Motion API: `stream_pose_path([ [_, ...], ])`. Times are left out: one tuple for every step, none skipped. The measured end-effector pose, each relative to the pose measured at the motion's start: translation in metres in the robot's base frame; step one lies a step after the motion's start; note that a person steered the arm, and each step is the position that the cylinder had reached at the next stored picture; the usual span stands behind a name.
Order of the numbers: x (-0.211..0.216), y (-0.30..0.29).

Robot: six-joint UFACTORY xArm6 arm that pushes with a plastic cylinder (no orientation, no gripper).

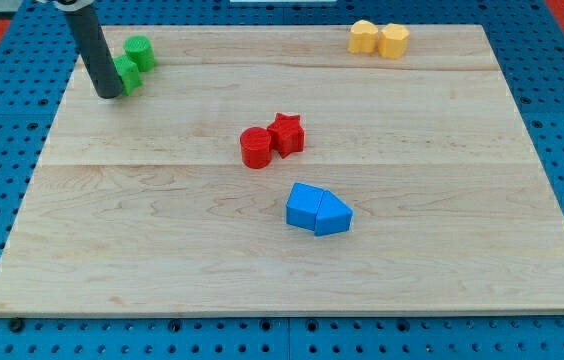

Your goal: Move the green blocks to the top left corner

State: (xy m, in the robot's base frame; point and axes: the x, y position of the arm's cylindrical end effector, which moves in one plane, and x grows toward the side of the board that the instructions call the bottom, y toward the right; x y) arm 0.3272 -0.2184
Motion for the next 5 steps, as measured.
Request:
stream_pose_path([
  [0.0, 0.0],
  [-0.001, 0.002],
  [-0.043, -0.025],
  [-0.061, -0.01],
  [-0.067, 0.018],
])
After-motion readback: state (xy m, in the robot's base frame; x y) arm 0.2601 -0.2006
